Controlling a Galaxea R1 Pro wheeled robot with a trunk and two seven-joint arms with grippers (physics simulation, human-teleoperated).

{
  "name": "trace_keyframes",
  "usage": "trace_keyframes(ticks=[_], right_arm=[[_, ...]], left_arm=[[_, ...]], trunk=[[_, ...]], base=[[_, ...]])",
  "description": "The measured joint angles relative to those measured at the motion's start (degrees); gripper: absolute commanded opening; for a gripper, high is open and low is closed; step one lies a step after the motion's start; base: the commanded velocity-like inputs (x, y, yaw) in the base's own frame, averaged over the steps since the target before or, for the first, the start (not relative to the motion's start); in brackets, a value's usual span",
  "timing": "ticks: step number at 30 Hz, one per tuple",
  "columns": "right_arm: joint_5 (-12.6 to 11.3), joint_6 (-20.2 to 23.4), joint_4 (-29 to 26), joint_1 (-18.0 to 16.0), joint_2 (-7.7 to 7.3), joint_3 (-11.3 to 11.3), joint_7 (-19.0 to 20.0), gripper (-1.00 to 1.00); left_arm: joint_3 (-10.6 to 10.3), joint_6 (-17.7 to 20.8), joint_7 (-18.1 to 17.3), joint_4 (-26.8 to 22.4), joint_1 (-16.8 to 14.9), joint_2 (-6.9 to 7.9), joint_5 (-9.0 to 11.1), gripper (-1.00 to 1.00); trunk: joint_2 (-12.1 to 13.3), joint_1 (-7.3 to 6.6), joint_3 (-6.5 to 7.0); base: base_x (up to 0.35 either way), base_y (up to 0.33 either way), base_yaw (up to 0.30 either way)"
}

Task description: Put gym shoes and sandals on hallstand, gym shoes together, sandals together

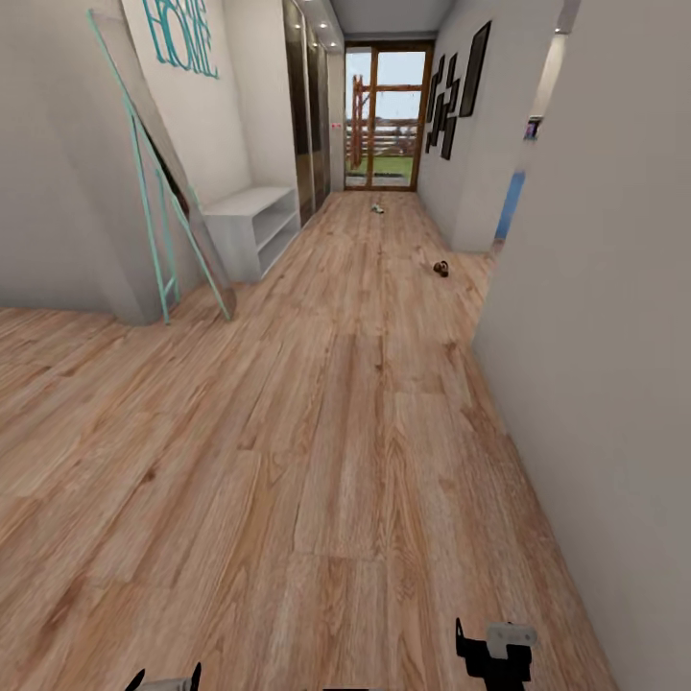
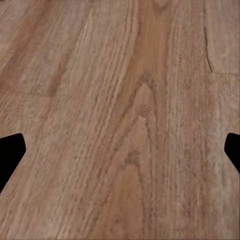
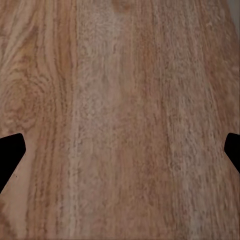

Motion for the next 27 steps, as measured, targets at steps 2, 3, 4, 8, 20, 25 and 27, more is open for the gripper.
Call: trace_keyframes(ticks=[2, 3, 4, 8, 20, 25, 27], right_arm=[[0.0, 0.0, 0.0, 0.0, 0.07, 0.0, 0.0, 1.00], [0.0, 0.1, 0.0, 0.1, 0.10, 0.0, 0.0, 1.00], [0.0, 0.1, 0.0, 0.1, 0.10, 0.0, 0.0, 1.00], [0.0, 0.1, 0.0, 0.8, 0.10, 0.0, 0.0, 1.00], [0.0, 0.1, 0.0, 2.6, 0.10, 0.0, 0.0, 1.00], [0.0, 0.1, 0.0, 2.7, 0.06, 0.0, -0.1, 1.00], [0.0, 0.1, 0.0, 2.7, 0.09, 0.0, -0.1, 1.00]], left_arm=[[0.0, 0.0, 0.0, 0.0, 0.0, 0.00, 0.0, 1.00], [0.0, 0.0, 0.0, 0.0, 0.0, 0.00, 0.0, 1.00], [0.0, 0.0, 0.0, 0.0, 0.0, 0.00, 0.0, 1.00], [0.0, 0.0, 0.0, 0.0, 0.0, 0.00, 0.0, 1.00], [0.0, 0.0, 0.0, -0.1, 0.0, 0.00, 0.1, 1.00], [0.0, 0.0, 0.0, -0.1, 0.0, 0.00, 0.0, 1.00], [0.0, 0.0, 0.0, -0.1, 0.0, 0.00, 0.1, 1.00]], trunk=[[0.0, 0.00, 0.00], [0.0, 0.00, 0.00], [0.0, 0.00, 0.00], [0.0, 0.00, 0.00], [0.0, 0.00, 0.00], [0.0, 0.00, 0.00], [0.0, 0.00, 0.00]], base=[[0.338, 0.000, -0.001], [0.338, 0.000, -0.001], [0.338, 0.000, -0.001], [0.338, 0.000, 0.000], [0.338, 0.000, 0.000], [0.338, 0.000, 0.000], [0.338, 0.000, 0.000]])
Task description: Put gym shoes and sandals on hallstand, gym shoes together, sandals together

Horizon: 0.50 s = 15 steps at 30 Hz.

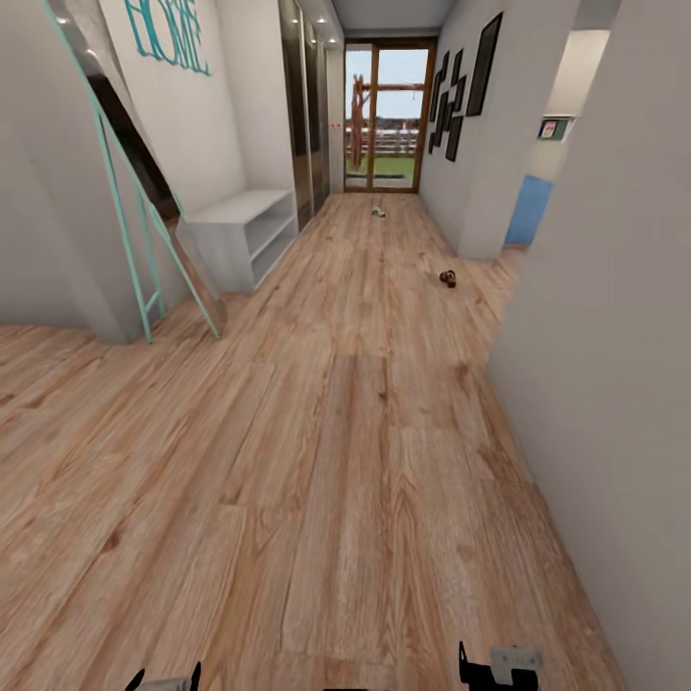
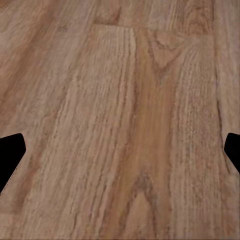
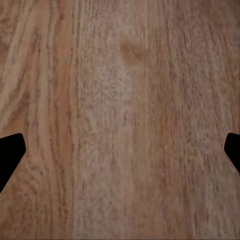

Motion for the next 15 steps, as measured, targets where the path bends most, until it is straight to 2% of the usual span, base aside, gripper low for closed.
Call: trace_keyframes(ticks=[15], right_arm=[[0.0, 0.0, 0.0, 0.0, -0.04, 0.0, 0.0, 1.00]], left_arm=[[0.0, 0.0, 0.0, 0.0, 0.0, 0.00, 0.0, 1.00]], trunk=[[0.0, 0.00, 0.00]], base=[[0.338, 0.000, 0.000]])
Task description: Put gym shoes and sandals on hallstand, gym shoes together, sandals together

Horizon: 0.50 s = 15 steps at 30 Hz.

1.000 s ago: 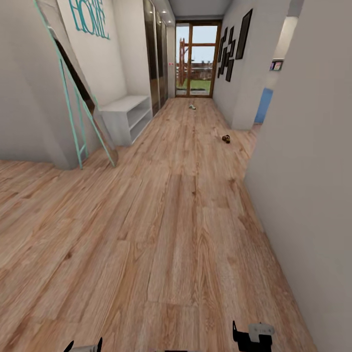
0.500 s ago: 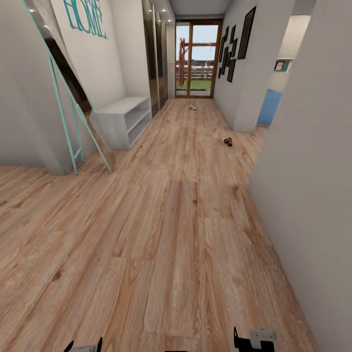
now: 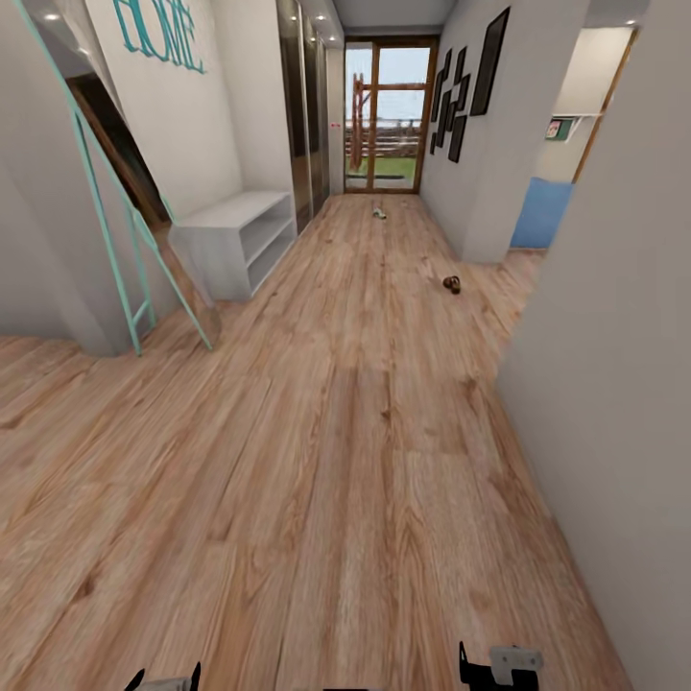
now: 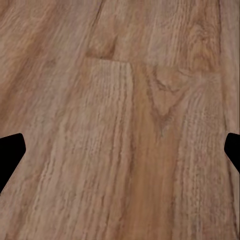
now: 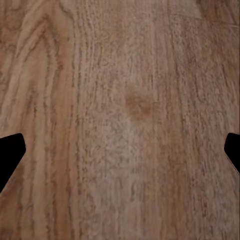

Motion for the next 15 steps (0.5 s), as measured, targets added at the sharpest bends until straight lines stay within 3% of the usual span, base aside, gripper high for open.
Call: trace_keyframes(ticks=[15], right_arm=[[0.0, 0.0, 0.0, 0.0, 0.00, 0.0, 0.0, 1.00]], left_arm=[[0.0, 0.0, 0.0, 0.0, 0.0, 0.00, 0.0, 1.00]], trunk=[[0.0, 0.00, 0.00]], base=[[0.338, 0.000, 0.000]])
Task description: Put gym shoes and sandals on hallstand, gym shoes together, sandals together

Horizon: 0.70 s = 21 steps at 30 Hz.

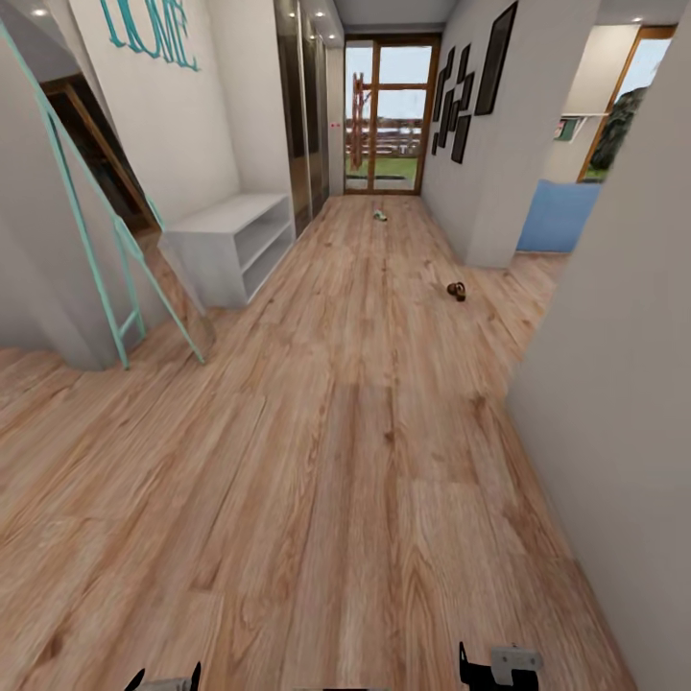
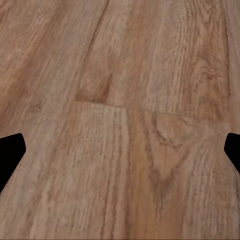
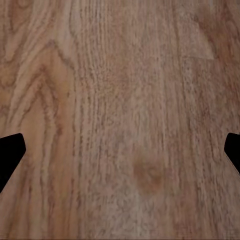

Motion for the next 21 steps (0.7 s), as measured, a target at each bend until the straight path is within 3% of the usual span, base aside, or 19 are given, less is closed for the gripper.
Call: trace_keyframes(ticks=[21], right_arm=[[0.0, 0.0, 0.0, 0.0, 0.03, 0.0, 0.0, 1.00]], left_arm=[[0.0, 0.0, 0.0, 0.1, 0.0, 0.00, 0.1, 1.00]], trunk=[[0.0, 0.00, 0.00]], base=[[0.338, 0.000, 0.000]])
